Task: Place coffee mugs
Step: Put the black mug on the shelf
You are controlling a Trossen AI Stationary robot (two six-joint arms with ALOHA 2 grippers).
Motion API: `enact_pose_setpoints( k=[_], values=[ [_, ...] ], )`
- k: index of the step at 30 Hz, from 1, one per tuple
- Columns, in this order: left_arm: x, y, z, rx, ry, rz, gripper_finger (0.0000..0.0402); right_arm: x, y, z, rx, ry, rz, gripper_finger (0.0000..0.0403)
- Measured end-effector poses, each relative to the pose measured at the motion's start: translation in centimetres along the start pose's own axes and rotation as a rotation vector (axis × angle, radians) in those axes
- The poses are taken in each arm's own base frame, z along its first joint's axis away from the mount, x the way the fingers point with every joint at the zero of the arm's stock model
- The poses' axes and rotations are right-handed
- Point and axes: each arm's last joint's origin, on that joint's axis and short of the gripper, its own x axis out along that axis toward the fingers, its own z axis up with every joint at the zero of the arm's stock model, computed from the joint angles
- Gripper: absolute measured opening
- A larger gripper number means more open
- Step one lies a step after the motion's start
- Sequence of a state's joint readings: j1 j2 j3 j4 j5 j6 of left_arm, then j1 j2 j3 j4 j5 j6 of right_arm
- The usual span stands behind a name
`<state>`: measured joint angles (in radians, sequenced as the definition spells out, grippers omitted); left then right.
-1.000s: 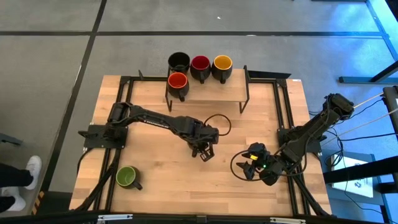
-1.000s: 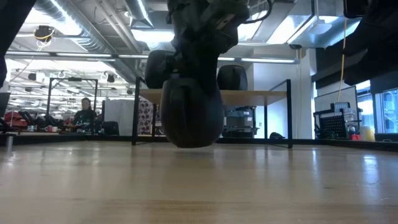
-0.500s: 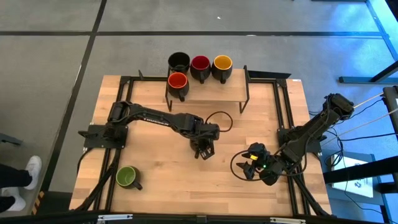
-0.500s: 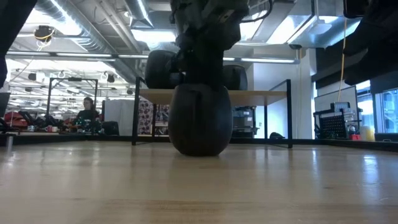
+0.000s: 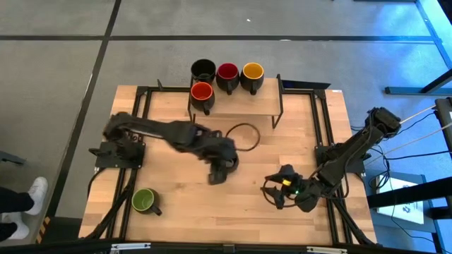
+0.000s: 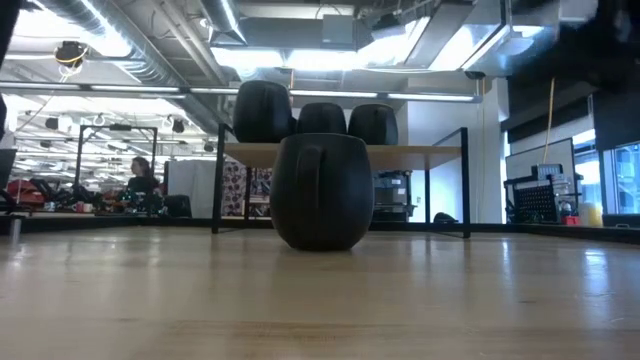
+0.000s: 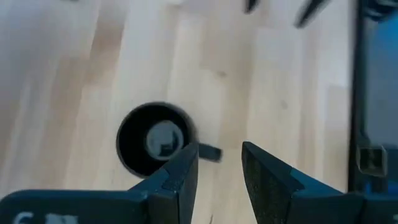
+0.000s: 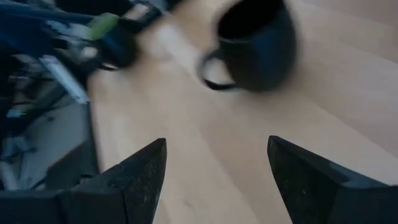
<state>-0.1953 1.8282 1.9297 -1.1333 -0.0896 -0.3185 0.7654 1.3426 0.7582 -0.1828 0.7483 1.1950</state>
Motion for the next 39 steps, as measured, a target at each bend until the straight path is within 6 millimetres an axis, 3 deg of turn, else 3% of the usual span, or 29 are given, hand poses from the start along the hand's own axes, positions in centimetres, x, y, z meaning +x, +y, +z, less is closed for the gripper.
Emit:
enact_pose_setpoints(
  k=[6, 14, 18, 25, 31, 39],
  values=[
    [-4.8, 0.1, -3.9, 0.112, -0.074, -0.039, 0.0118, 1.7, 3.8, 0.5, -0.113, -0.056, 0.010, 0.0264],
    [-6.7, 2.8, -11.4, -0.019, -0.141, -0.008, 0.0118, 6.4, 8.3, 2.5, -0.185, -0.016, -0.133, 0.0264],
    [-8.0, 3.9, -13.8, -0.084, -0.173, -0.026, 0.0118, 9.6, 10.1, 3.0, -0.160, -0.026, -0.196, 0.0264],
    [-10.1, 4.9, -15.5, -0.045, -0.235, -0.045, 0.0118, 15.2, 10.6, 2.4, -0.019, -0.046, -0.318, 0.0264],
    [-10.9, 5.2, -16.0, -0.036, -0.256, -0.053, 0.0118, 17.3, 9.3, 2.2, 0.111, -0.086, -0.508, 0.0264],
    [-11.0, 5.3, -16.3, 0.020, -0.242, -0.045, 0.0118, 19.1, 7.5, 2.2, 0.257, -0.086, -0.601, 0.0264]
  ],
)
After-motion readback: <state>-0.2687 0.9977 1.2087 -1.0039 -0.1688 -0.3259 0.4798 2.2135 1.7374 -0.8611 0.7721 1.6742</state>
